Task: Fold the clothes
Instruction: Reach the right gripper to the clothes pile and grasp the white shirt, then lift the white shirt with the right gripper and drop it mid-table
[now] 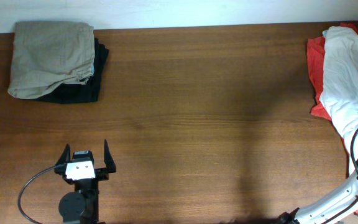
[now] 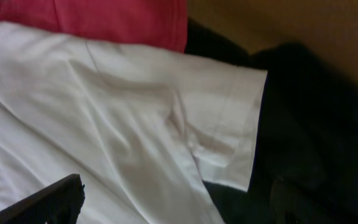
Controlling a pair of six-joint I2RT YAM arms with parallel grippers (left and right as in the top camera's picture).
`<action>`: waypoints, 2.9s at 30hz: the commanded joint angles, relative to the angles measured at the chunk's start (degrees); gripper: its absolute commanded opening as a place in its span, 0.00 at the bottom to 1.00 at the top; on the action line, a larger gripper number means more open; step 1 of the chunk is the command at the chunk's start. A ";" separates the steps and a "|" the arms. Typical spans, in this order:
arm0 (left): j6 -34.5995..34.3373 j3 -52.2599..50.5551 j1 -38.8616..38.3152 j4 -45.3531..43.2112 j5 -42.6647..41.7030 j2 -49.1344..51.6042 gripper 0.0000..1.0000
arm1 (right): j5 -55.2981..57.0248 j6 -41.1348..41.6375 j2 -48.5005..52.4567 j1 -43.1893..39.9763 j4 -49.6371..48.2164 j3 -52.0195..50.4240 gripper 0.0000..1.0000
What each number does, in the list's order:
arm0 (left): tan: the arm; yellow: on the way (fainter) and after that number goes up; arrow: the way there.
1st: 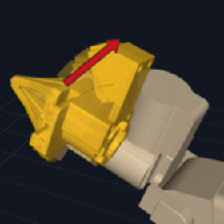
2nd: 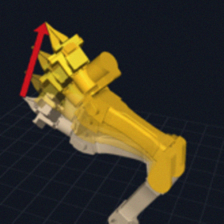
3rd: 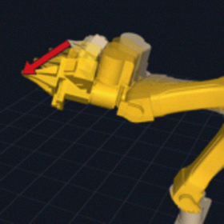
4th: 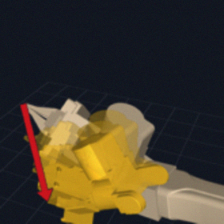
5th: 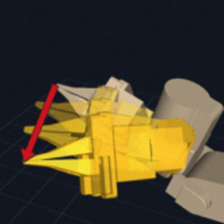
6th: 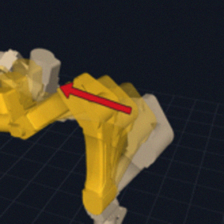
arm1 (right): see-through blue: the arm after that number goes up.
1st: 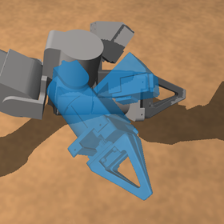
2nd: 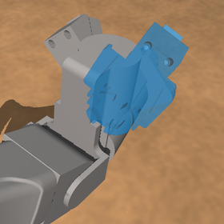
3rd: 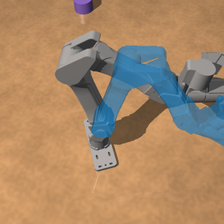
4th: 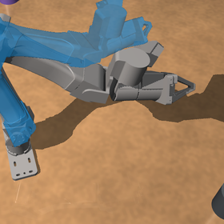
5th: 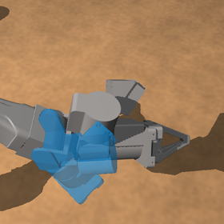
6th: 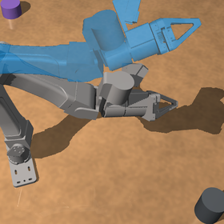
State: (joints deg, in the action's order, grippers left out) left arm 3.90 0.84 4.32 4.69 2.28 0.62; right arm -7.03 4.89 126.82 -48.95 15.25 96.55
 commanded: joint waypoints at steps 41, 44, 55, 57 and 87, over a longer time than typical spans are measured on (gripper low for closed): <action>0.92 -0.31 0.24 -0.02 -0.44 -0.26 0.99 | -7.61 8.15 -4.94 4.61 -6.62 1.29 0.04; 0.92 -0.31 0.24 -0.02 -0.44 -0.26 0.99 | -14.08 12.39 -9.49 6.45 -5.99 1.29 0.04; 0.92 -0.31 0.24 -0.02 -0.44 -0.26 0.99 | -24.48 18.38 -15.15 30.05 5.25 1.27 0.04; 0.92 -0.31 0.24 -0.02 -0.44 -0.26 0.99 | -24.46 18.36 -14.95 38.84 8.02 1.27 0.04; 0.92 -0.31 0.24 -0.02 -0.44 -0.26 0.99 | -5.64 18.56 -16.39 65.02 29.62 1.16 0.99</action>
State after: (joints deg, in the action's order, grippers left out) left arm 3.90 0.84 4.32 4.69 2.28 0.62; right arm -10.41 23.53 112.44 19.29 44.71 97.08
